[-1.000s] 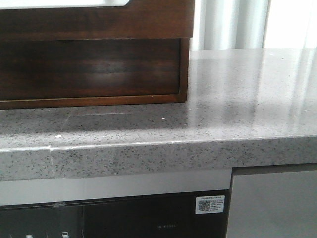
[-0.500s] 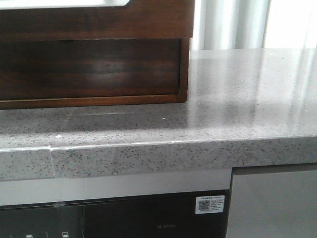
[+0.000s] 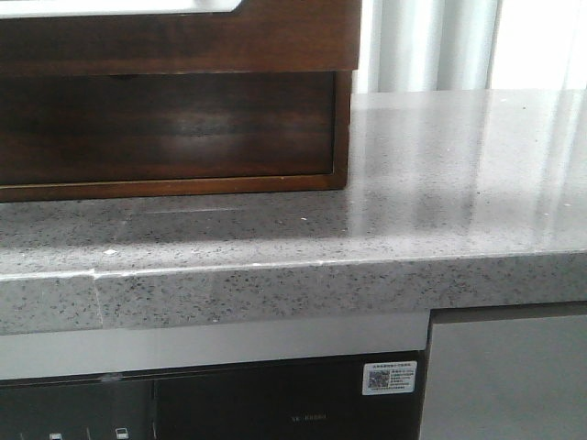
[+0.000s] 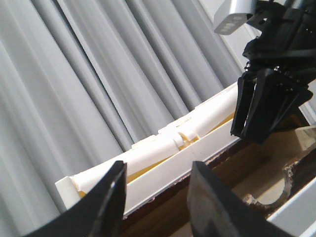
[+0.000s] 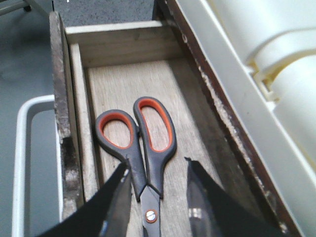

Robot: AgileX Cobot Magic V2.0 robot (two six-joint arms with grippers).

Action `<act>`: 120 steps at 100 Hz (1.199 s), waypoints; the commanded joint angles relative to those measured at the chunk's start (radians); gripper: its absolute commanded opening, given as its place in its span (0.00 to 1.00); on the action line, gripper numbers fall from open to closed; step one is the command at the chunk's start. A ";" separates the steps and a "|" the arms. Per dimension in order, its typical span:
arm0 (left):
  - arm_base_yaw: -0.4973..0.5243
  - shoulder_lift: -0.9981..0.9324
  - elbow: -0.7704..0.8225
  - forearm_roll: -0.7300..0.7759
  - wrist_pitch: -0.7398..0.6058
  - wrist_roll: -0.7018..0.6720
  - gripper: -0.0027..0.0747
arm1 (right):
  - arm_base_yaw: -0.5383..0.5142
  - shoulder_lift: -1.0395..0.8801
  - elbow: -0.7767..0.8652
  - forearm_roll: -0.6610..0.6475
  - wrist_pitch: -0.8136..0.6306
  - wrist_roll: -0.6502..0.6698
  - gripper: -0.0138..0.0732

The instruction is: Put scissors in drawer with both arms

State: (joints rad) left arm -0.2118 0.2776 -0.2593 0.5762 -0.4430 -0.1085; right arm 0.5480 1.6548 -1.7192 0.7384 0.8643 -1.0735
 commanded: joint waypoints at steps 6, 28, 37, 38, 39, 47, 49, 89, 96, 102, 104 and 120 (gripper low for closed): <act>-0.001 -0.057 -0.034 -0.032 -0.032 -0.043 0.23 | -0.023 -0.117 -0.028 0.034 -0.032 -0.003 0.20; -0.001 -0.206 -0.033 -0.032 0.160 -0.121 0.01 | -0.029 -0.210 -0.020 0.034 -0.004 -0.003 0.09; -0.001 -0.266 -0.033 -0.034 0.240 -0.144 0.01 | -0.029 -0.249 -0.004 0.034 -0.011 -0.003 0.09; -0.001 -0.270 -0.033 -0.034 0.250 -0.147 0.01 | -0.029 -0.253 0.001 0.034 -0.011 -0.003 0.09; -0.001 -0.275 -0.033 -0.034 0.257 -0.148 0.01 | -0.029 -0.259 0.003 0.034 -0.011 -0.003 0.09; -0.001 -0.319 -0.033 -0.041 0.326 -0.169 0.01 | -0.029 -0.298 0.034 0.034 -0.029 -0.003 0.09; -0.001 -0.319 -0.033 -0.052 0.334 -0.174 0.01 | -0.029 -0.309 0.043 0.034 -0.036 -0.003 0.09; -0.001 -0.312 -0.023 -0.173 0.538 -0.185 0.01 | -0.029 -0.628 0.421 0.034 -0.357 -0.003 0.11; -0.001 -0.312 -0.011 -0.173 0.530 -0.185 0.01 | -0.029 -0.704 0.522 0.034 -0.431 -0.003 0.11; -0.001 -0.312 0.005 -0.173 0.512 -0.185 0.01 | -0.029 -0.770 0.608 0.034 -0.491 -0.003 0.11; -0.001 -0.312 0.009 -0.173 0.502 -0.185 0.01 | -0.029 -0.787 0.640 0.034 -0.513 -0.003 0.11; -0.001 -0.312 0.067 -0.208 0.437 -0.185 0.01 | -0.029 -0.982 0.884 0.034 -0.665 -0.003 0.11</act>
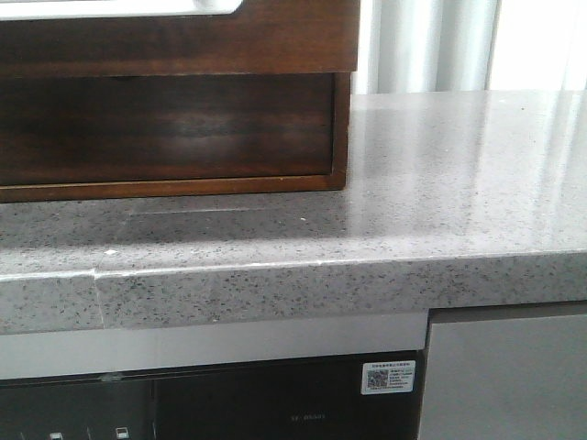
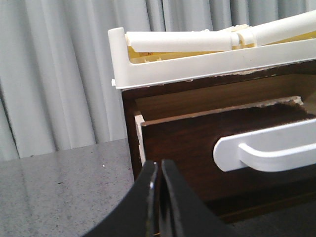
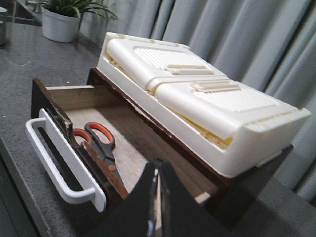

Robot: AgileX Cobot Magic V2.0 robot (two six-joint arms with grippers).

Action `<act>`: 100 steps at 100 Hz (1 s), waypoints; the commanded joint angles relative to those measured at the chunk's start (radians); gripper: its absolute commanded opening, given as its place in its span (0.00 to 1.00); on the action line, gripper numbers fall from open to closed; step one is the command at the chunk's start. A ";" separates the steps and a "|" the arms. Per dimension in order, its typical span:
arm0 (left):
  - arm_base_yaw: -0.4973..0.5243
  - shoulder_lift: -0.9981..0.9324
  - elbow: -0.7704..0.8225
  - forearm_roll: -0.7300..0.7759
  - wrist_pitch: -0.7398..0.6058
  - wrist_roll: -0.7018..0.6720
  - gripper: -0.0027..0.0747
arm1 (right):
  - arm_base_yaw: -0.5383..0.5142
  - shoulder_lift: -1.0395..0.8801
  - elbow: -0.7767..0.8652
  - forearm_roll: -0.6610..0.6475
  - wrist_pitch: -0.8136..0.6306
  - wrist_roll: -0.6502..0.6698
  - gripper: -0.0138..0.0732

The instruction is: Put scissors in drawer with both arms

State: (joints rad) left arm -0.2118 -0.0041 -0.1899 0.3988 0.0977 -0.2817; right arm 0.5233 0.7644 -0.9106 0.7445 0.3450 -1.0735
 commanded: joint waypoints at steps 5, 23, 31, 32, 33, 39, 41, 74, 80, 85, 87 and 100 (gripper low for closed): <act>-0.001 -0.030 0.010 -0.057 -0.111 -0.011 0.01 | -0.004 -0.151 0.142 0.028 -0.179 -0.003 0.11; -0.001 -0.030 0.017 -0.079 -0.104 -0.011 0.01 | -0.004 -0.361 0.354 0.028 -0.228 -0.003 0.11; -0.001 -0.030 0.017 -0.090 -0.098 -0.011 0.01 | -0.004 -0.446 0.440 0.028 -0.228 -0.003 0.11; -0.001 -0.030 0.017 -0.090 -0.098 -0.011 0.01 | -0.004 -0.461 0.456 0.028 -0.228 -0.003 0.11; -0.001 -0.030 0.017 -0.092 -0.098 -0.011 0.01 | -0.004 -0.469 0.464 0.028 -0.228 -0.003 0.11; -0.001 -0.030 0.017 -0.092 -0.098 -0.011 0.01 | -0.004 -0.534 0.533 0.028 -0.228 -0.003 0.11; -0.001 -0.030 0.017 -0.092 -0.098 -0.011 0.01 | -0.004 -0.555 0.554 0.028 -0.228 -0.003 0.11; -0.001 -0.030 0.017 -0.092 -0.098 -0.011 0.01 | -0.004 -0.757 0.776 0.033 -0.221 -0.003 0.11; -0.001 -0.030 0.017 -0.092 -0.098 -0.011 0.01 | -0.004 -0.757 0.795 0.033 -0.221 -0.003 0.11; -0.001 -0.030 0.017 -0.092 -0.098 -0.011 0.01 | -0.004 -0.757 0.808 0.033 -0.219 -0.003 0.11; -0.001 -0.030 0.017 -0.092 -0.098 -0.011 0.01 | -0.004 -0.757 0.813 0.033 -0.219 -0.003 0.11; -0.001 -0.030 0.017 -0.092 -0.098 -0.011 0.01 | -0.004 -0.757 0.832 0.033 -0.217 -0.003 0.11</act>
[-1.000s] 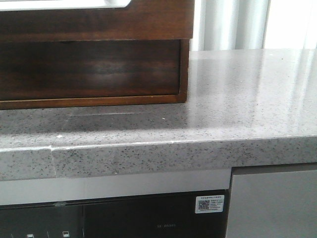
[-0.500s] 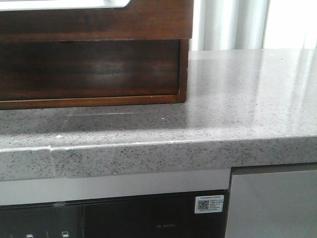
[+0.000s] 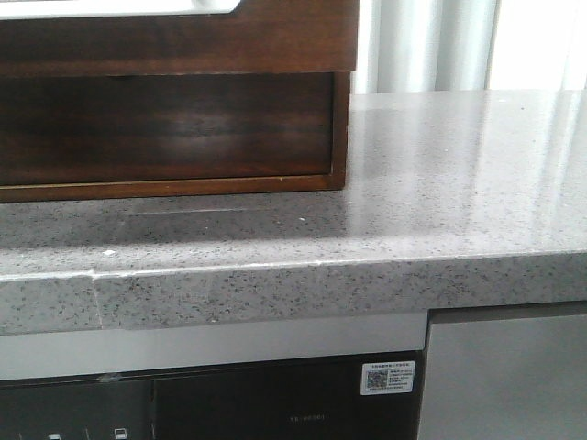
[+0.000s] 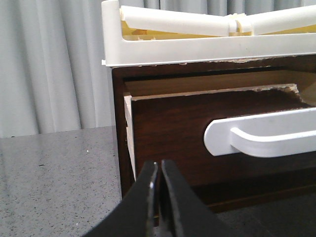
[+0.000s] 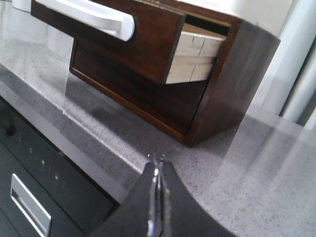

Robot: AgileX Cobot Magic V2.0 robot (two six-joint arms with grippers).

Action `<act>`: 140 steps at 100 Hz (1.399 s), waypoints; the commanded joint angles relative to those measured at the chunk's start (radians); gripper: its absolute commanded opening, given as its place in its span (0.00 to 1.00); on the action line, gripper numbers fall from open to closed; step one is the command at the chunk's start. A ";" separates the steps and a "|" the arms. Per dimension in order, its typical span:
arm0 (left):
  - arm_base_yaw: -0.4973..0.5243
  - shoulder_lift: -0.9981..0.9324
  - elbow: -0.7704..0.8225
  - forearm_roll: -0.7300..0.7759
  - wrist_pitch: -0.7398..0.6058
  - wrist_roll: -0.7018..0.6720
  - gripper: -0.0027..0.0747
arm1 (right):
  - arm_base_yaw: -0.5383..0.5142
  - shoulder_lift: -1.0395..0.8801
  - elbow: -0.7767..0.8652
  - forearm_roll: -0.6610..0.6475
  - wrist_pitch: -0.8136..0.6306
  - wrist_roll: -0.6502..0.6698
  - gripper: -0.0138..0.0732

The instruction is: Put scissors in drawer with both arms

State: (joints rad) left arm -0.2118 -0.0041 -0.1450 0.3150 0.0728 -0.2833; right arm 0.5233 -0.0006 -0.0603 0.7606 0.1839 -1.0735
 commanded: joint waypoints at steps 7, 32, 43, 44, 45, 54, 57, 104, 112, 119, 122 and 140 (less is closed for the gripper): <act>-0.001 -0.030 -0.027 -0.008 -0.073 -0.010 0.01 | -0.004 0.008 -0.013 0.017 -0.054 -0.003 0.11; -0.001 -0.030 -0.012 -0.008 -0.073 -0.010 0.01 | -0.004 0.008 -0.003 0.017 -0.049 -0.003 0.11; -0.001 -0.030 0.002 -0.013 -0.073 -0.010 0.01 | -0.004 0.008 -0.003 0.017 -0.049 -0.003 0.11; -0.001 -0.030 0.003 -0.016 -0.073 -0.010 0.01 | -0.004 0.008 -0.003 0.017 -0.049 -0.003 0.11; -0.001 -0.030 0.003 -0.022 -0.073 -0.010 0.01 | -0.004 0.008 -0.003 0.017 -0.049 -0.003 0.11; 0.008 -0.030 0.003 -0.106 -0.055 -0.010 0.01 | -0.004 0.008 -0.003 0.017 -0.049 -0.003 0.11; 0.016 -0.030 0.003 -0.148 -0.049 -0.010 0.01 | -0.004 0.008 -0.003 0.017 -0.049 -0.003 0.11; 0.265 -0.032 0.100 -0.330 -0.145 0.310 0.01 | -0.004 0.008 -0.003 0.017 -0.045 -0.003 0.11; 0.268 -0.034 0.150 -0.330 -0.171 0.293 0.01 | -0.004 0.008 -0.003 0.017 -0.045 -0.003 0.11; 0.268 -0.034 0.161 -0.322 -0.108 0.246 0.01 | -0.004 0.008 -0.003 0.017 -0.045 -0.003 0.11; 0.268 -0.034 0.161 -0.315 -0.102 0.238 0.01 | -0.004 0.008 -0.003 0.017 -0.045 -0.003 0.11; 0.268 -0.034 0.163 -0.322 0.039 0.219 0.01 | -0.004 0.008 -0.003 0.017 -0.045 -0.003 0.11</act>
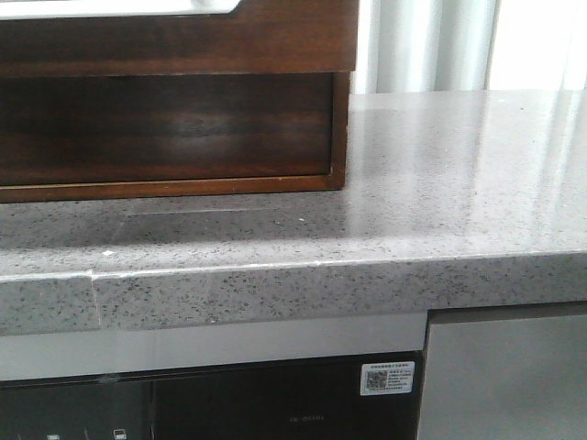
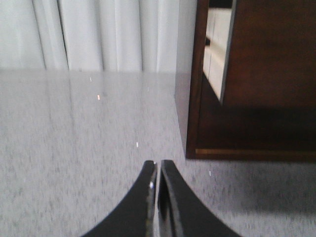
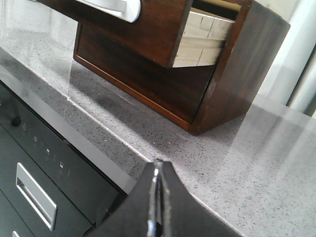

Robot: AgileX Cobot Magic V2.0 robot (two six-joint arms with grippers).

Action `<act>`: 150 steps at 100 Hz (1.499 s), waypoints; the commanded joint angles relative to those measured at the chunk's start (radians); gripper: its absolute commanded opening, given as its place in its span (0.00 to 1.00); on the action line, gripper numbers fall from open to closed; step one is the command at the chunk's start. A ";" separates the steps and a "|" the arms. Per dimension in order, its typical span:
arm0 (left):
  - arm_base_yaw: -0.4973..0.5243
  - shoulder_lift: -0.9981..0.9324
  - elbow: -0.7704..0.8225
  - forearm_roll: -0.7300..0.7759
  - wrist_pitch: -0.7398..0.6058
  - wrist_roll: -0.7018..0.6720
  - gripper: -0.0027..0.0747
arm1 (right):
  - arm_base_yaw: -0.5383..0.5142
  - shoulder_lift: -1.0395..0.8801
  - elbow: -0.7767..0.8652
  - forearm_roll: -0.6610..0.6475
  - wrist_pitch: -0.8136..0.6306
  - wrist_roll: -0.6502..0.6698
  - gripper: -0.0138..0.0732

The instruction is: Put scissors in drawer with both arms

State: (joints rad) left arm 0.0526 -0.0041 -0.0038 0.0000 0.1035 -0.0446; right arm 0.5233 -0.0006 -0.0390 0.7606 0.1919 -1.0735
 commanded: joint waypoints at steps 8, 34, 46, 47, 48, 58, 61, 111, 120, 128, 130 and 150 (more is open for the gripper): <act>0.003 -0.034 0.021 -0.011 0.114 -0.060 0.01 | -0.004 0.008 -0.024 0.017 -0.053 -0.003 0.11; 0.003 -0.034 0.021 -0.016 0.187 -0.086 0.01 | -0.004 0.008 -0.024 0.017 -0.053 -0.003 0.11; 0.003 -0.034 0.021 -0.016 0.187 -0.086 0.01 | -0.004 0.008 -0.024 0.017 -0.053 -0.003 0.11; 0.003 -0.034 0.021 -0.016 0.187 -0.086 0.01 | -0.004 0.008 -0.024 0.017 -0.053 -0.003 0.11; 0.003 -0.034 0.021 -0.016 0.187 -0.086 0.01 | -0.004 0.008 -0.024 0.017 -0.053 -0.003 0.11; 0.003 -0.034 0.021 -0.016 0.187 -0.086 0.01 | -0.004 0.008 -0.024 0.017 -0.053 -0.003 0.11; 0.003 -0.034 0.021 -0.016 0.187 -0.086 0.01 | -0.004 0.008 -0.024 0.017 -0.053 -0.003 0.11; 0.003 -0.034 0.021 -0.016 0.187 -0.086 0.01 | -0.004 0.008 -0.024 0.018 -0.130 -0.003 0.11; 0.003 -0.034 0.021 -0.016 0.187 -0.086 0.01 | -0.004 0.008 -0.024 0.018 -0.216 -0.003 0.11; 0.003 -0.034 0.021 -0.016 0.187 -0.086 0.01 | -0.004 0.008 -0.024 0.014 -0.262 -0.003 0.11; 0.003 -0.034 0.021 -0.016 0.187 -0.086 0.01 | -0.004 0.008 -0.023 0.001 -0.276 -0.003 0.11; 0.003 -0.034 0.021 -0.016 0.187 -0.086 0.01 | -0.028 0.008 -0.017 -0.428 -0.384 0.486 0.11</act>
State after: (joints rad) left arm 0.0526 -0.0041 -0.0038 -0.0070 0.3288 -0.1225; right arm 0.5157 -0.0006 -0.0356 0.5551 -0.0854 -0.8457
